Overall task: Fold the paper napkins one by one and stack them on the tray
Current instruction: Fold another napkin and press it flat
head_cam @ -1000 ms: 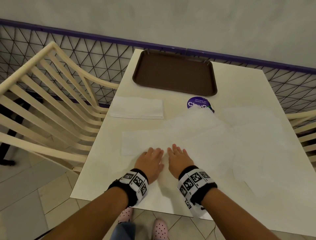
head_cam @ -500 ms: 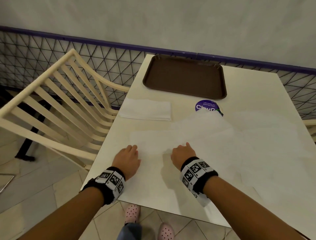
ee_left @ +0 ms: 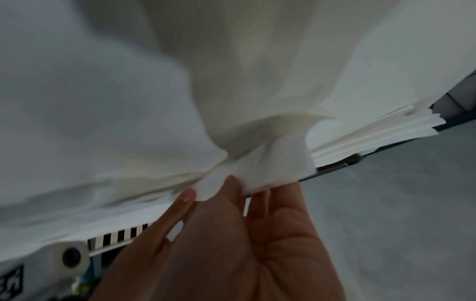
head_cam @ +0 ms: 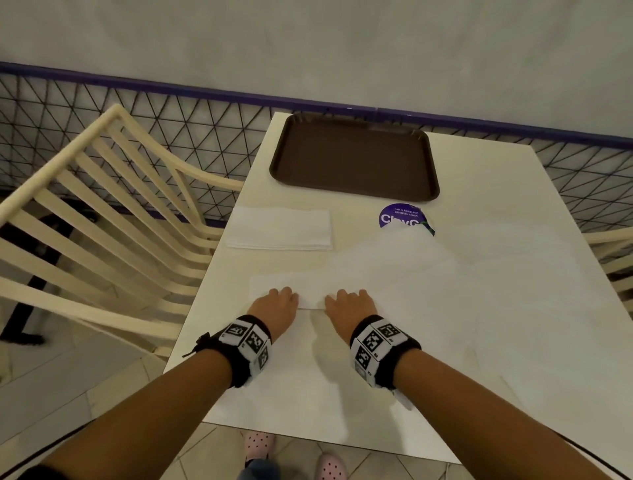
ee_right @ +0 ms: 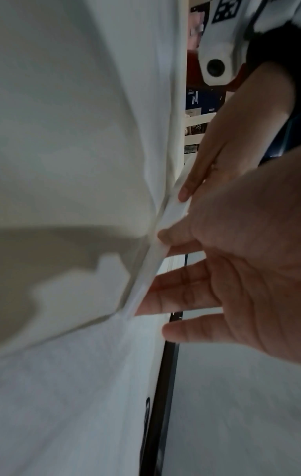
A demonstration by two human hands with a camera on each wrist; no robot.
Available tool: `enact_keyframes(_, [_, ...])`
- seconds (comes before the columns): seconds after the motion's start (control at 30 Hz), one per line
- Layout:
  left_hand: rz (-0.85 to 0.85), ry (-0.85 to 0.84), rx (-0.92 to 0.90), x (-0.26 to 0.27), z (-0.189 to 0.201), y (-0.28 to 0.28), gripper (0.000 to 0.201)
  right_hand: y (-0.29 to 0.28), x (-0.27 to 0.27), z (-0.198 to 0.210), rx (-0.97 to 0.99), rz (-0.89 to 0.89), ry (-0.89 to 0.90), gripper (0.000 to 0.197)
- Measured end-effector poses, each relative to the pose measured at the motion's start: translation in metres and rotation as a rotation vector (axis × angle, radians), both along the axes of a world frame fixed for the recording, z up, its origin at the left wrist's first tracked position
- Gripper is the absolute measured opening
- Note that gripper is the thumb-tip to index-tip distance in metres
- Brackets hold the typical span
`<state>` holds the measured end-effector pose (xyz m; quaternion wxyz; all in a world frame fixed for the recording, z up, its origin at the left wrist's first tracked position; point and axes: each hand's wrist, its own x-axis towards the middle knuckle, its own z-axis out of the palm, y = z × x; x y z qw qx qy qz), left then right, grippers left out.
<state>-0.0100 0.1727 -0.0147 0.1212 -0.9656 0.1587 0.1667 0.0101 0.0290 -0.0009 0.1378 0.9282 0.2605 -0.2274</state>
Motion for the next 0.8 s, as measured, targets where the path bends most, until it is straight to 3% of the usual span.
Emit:
enact_keyframes(0.07, [-0.02, 0.097, 0.021, 0.004, 0.006, 0.007, 0.045, -0.004, 0.006, 0.006, -0.025, 0.043, -0.015, 0.037])
enact_keyframes(0.2, [-0.074, 0.033, -0.03, 0.031, 0.035, 0.036, 0.046, -0.004, 0.03, 0.039, 0.043, 0.083, -0.134, 0.033])
enact_keyframes(0.37, [-0.072, -0.154, 0.02, 0.093, 0.081, 0.076, 0.05, 0.018, 0.082, 0.097, 0.118, -0.001, -0.324, 0.033])
enact_keyframes(0.5, [-0.058, -0.324, 0.005, 0.133, 0.097, 0.104, 0.048, 0.04, 0.116, 0.117, 0.194, -0.108, -0.379, 0.04])
enact_keyframes(0.67, [-0.125, -0.438, -0.205, 0.141, 0.061, 0.129, 0.04, 0.056, 0.127, 0.09, 0.173, -0.084, -0.351, 0.052])
enact_keyframes(0.8, [-0.241, -0.41, -0.236, 0.137, 0.012, 0.136, 0.05, 0.062, 0.122, 0.045, 0.158, -0.089, -0.227, 0.056])
